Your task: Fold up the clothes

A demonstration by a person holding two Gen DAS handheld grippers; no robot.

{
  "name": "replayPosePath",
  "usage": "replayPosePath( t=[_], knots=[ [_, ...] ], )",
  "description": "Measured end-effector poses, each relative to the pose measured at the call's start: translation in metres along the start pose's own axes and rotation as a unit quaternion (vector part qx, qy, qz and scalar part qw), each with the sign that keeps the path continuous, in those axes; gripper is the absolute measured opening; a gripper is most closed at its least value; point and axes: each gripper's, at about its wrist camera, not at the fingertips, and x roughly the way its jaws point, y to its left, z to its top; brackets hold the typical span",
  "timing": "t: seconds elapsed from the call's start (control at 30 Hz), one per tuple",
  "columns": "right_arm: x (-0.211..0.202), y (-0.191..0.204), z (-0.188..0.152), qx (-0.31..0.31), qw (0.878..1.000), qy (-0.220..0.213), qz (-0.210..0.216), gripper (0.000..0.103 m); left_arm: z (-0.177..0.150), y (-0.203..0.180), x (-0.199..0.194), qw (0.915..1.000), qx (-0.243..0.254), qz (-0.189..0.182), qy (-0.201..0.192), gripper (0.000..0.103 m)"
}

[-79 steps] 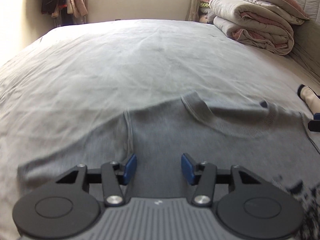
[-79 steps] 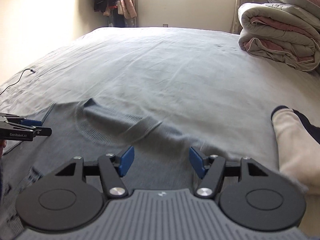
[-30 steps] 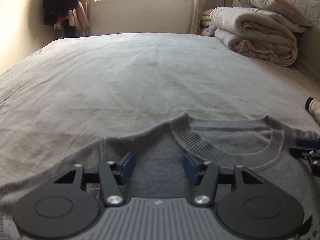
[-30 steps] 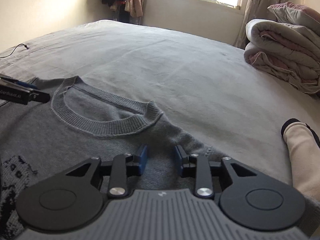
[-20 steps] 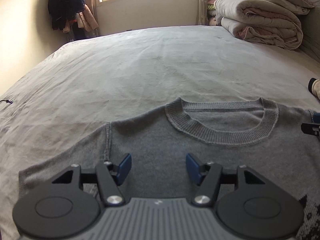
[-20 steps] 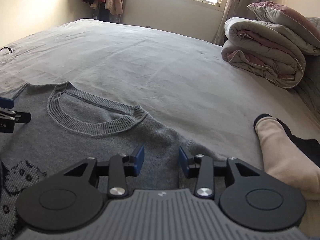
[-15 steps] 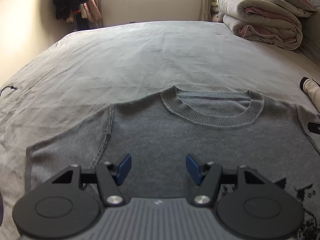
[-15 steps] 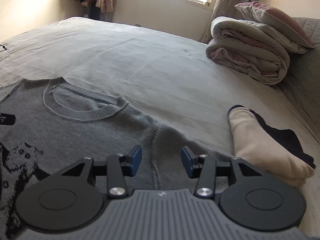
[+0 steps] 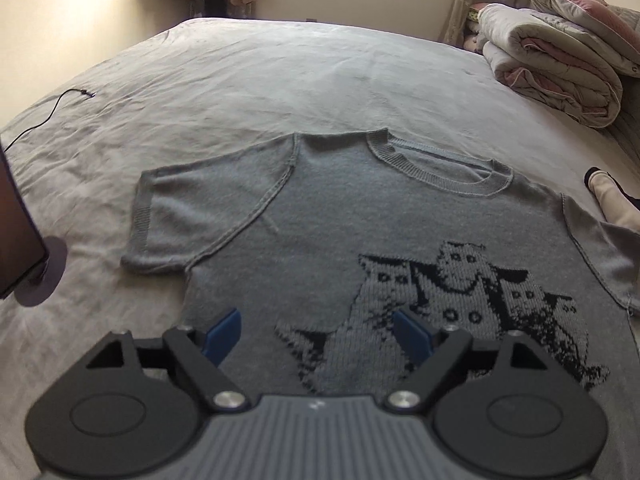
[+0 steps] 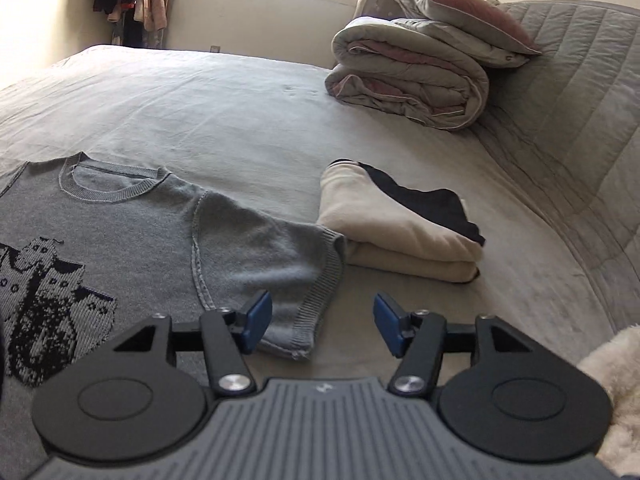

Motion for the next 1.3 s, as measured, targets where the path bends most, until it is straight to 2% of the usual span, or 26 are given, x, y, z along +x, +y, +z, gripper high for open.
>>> replayPosePath(
  t=[0.1, 0.2, 0.3, 0.37, 0.47, 0.53, 0.7, 0.77, 0.9, 0.93, 1.0, 1.07, 1.17, 1.23, 1.3],
  knots=[
    [-0.009, -0.005, -0.003, 0.020, 1.000, 0.005, 0.007, 0.066, -0.006, 0.010, -0.010, 0.9999, -0.015, 0.000, 0.004, 0.094],
    [-0.013, -0.009, -0.009, 0.043, 0.999, 0.009, 0.025, 0.068, -0.011, 0.016, -0.015, 0.9995, -0.022, -0.024, 0.000, 0.102],
    [-0.008, -0.011, -0.017, 0.062, 0.997, 0.017, 0.039, 0.068, -0.016, 0.017, -0.011, 0.9991, -0.020, -0.037, -0.008, 0.102],
    [0.002, -0.017, -0.023, 0.097, 0.994, 0.030, 0.049, 0.068, -0.021, 0.017, -0.004, 0.9989, -0.026, -0.031, -0.024, 0.102],
    [0.017, -0.024, -0.032, 0.156, 0.984, 0.049, 0.068, 0.068, -0.025, 0.016, 0.007, 0.9981, -0.035, -0.019, -0.046, 0.102],
    [0.027, -0.028, -0.037, 0.198, 0.975, 0.061, 0.084, 0.068, -0.022, 0.011, 0.016, 0.9983, -0.038, -0.017, -0.041, 0.102],
    [0.052, -0.027, -0.050, 0.286, 0.949, 0.083, 0.101, 0.063, -0.009, -0.004, 0.025, 0.9988, -0.001, -0.032, -0.037, 0.102],
    [0.056, -0.025, -0.053, 0.308, 0.944, 0.073, 0.098, 0.063, -0.007, -0.005, 0.031, 0.9992, 0.003, -0.030, -0.027, 0.102],
    [0.061, -0.024, -0.049, 0.324, 0.940, 0.054, 0.091, 0.062, -0.008, -0.004, 0.042, 0.9992, -0.001, -0.041, -0.001, 0.102],
    [0.063, -0.024, -0.048, 0.328, 0.939, 0.049, 0.088, 0.060, -0.009, -0.004, 0.043, 0.9992, 0.001, -0.040, 0.001, 0.102],
    [0.066, -0.024, -0.046, 0.336, 0.938, 0.039, 0.081, 0.048, -0.009, -0.005, 0.044, 0.9992, 0.007, -0.040, 0.003, 0.102],
    [0.069, -0.024, -0.044, 0.346, 0.935, 0.034, 0.075, 0.041, -0.007, -0.005, 0.044, 0.9990, 0.008, -0.043, 0.005, 0.102],
    [0.071, -0.025, -0.040, 0.357, 0.932, 0.025, 0.063, 0.025, -0.006, -0.004, 0.044, 0.9989, 0.004, -0.047, 0.008, 0.102],
    [0.069, -0.024, -0.035, 0.354, 0.933, 0.017, 0.059, 0.014, -0.006, -0.003, 0.044, 0.9987, 0.005, -0.049, 0.009, 0.102],
    [0.067, -0.018, -0.026, 0.330, 0.942, 0.016, 0.052, 0.010, -0.006, -0.002, 0.043, 0.9986, 0.005, -0.052, 0.010, 0.102]
  ],
)
